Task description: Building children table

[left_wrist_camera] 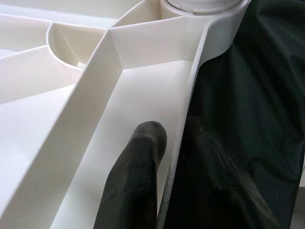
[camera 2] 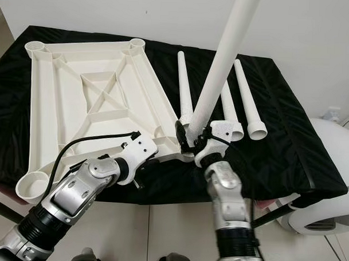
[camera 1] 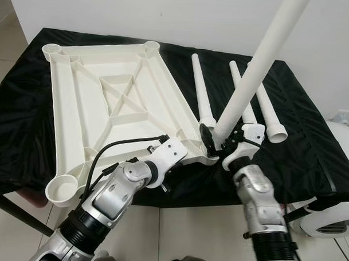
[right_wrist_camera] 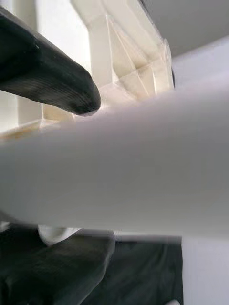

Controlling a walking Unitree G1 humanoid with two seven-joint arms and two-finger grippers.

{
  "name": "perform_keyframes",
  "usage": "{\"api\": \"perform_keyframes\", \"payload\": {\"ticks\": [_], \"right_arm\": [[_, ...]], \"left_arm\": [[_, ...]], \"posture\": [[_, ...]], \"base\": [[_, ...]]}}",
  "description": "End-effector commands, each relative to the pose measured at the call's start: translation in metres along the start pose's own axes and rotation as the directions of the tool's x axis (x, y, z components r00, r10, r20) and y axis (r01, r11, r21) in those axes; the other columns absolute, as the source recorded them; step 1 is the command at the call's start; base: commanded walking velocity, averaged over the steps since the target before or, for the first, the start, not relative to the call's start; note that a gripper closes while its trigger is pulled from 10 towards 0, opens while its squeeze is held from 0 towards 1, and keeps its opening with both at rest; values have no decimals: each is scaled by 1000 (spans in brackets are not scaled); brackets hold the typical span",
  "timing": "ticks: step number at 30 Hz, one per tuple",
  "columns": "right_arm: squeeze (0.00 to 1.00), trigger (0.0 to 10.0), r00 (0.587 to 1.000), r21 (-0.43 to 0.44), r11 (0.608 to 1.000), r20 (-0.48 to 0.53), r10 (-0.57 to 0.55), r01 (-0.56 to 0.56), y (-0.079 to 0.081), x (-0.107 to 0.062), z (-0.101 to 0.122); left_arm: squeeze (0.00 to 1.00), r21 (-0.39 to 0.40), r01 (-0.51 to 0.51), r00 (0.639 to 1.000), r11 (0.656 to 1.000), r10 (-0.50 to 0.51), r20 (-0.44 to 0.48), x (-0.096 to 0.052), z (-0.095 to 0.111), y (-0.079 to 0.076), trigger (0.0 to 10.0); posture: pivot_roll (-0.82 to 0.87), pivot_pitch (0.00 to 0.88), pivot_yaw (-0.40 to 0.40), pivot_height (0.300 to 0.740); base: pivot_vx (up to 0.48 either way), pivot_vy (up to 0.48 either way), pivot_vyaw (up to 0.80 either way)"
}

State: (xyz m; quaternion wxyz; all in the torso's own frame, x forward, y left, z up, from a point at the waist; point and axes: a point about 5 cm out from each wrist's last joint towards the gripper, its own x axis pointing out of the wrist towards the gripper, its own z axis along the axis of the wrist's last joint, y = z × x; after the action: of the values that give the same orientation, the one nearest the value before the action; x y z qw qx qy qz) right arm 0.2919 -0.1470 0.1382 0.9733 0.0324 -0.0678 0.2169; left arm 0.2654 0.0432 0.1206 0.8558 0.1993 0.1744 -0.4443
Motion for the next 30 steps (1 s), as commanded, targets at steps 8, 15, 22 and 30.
{"api": "perform_keyframes", "payload": {"ticks": [8,15,22,30], "right_arm": [[0,10000,959,-2,962,-76,274,-275,-21,-1,-2],[0,10000,954,-22,958,-100,282,-285,-39,8,-1],[0,10000,941,-34,947,-128,313,-319,-51,12,-3],[0,10000,936,-45,945,-158,314,-324,-55,15,-12]], "left_arm": [[0,-2,77,997,997,-77,-21,5,-3,-8,10000],[0,3,74,997,997,-74,-18,5,-2,-7,10000],[0,7,80,997,997,-80,-16,6,-1,-7,10000],[0,9,79,997,997,-79,-11,7,1,-7,10000]], "posture": [[3,7,-80,740],[5,0,-78,740],[2,0,-79,740],[6,0,-83,740]], "base": [[0,0,0],[0,0,0],[0,0,0],[0,0,0]]}}
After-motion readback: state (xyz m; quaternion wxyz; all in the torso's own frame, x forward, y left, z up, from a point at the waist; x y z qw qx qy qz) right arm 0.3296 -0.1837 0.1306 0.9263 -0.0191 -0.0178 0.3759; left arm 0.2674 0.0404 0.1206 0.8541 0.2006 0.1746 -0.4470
